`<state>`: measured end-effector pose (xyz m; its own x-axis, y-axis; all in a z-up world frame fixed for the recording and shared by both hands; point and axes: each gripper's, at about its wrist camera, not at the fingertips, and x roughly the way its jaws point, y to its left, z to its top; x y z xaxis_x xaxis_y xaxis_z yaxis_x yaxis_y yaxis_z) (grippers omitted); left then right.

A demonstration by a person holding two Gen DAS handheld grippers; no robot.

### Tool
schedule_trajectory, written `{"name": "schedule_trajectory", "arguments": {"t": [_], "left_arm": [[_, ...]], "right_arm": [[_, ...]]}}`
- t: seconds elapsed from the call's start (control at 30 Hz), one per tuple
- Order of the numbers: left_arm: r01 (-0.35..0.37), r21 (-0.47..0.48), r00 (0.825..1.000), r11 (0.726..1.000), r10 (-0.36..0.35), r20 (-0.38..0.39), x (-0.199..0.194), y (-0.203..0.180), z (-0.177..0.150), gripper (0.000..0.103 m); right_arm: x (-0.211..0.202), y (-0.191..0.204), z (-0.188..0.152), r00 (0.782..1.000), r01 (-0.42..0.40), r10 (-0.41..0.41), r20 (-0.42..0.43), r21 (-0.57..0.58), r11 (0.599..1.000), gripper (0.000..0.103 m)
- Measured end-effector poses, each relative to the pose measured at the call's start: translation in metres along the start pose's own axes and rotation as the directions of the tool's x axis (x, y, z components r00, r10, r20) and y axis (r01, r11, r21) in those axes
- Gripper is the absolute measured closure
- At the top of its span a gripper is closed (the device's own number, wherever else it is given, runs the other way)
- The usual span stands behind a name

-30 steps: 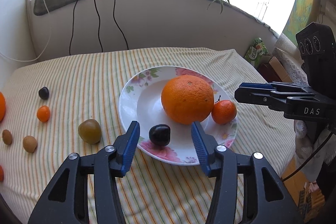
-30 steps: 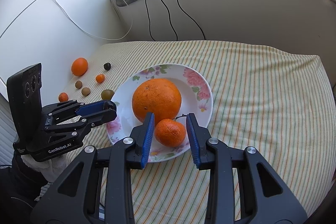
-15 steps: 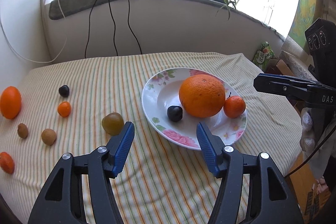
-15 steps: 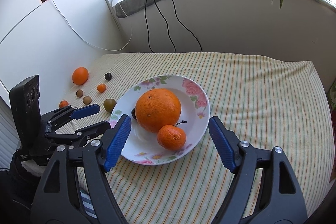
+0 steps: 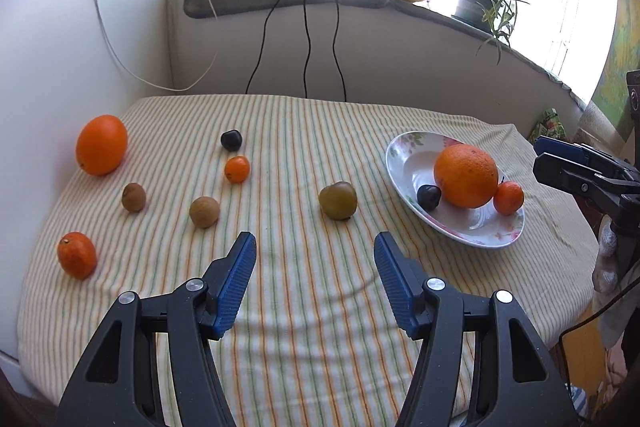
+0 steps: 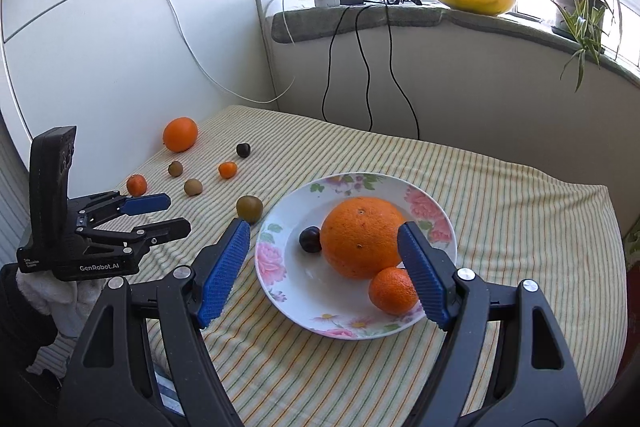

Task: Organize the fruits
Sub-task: 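Grasp the brown kiwi with the right tool while the left tool grasps a tangerine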

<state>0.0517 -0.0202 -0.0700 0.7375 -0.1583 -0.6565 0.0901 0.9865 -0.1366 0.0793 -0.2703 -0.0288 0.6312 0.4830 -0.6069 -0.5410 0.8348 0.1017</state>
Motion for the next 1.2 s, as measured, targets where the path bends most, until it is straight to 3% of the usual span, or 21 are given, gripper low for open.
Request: {"name": "schedule_trajectory", "arguments": {"t": [0.27,0.7,1.2], "left_arm": [[-0.082,-0.074,0.997,0.994,0.083,0.011,-0.017,0.04,-0.015,0.043],[-0.202,-0.221,0.978,0.954,0.208,0.005,-0.032,0.119,-0.031,0.052],[-0.214,-0.275,0.976,0.937,0.216,-0.022,-0.017,0.162,-0.031,0.06]], "right_arm": [[0.016,0.033,0.009,0.999,-0.05,0.049,-0.02,-0.037,0.998,0.024],[0.066,0.094,0.026,0.985,-0.157,0.147,-0.085,-0.117,0.981,0.025],[0.143,0.14,0.037,0.952,-0.244,0.214,-0.219,-0.123,0.962,0.045]]}}
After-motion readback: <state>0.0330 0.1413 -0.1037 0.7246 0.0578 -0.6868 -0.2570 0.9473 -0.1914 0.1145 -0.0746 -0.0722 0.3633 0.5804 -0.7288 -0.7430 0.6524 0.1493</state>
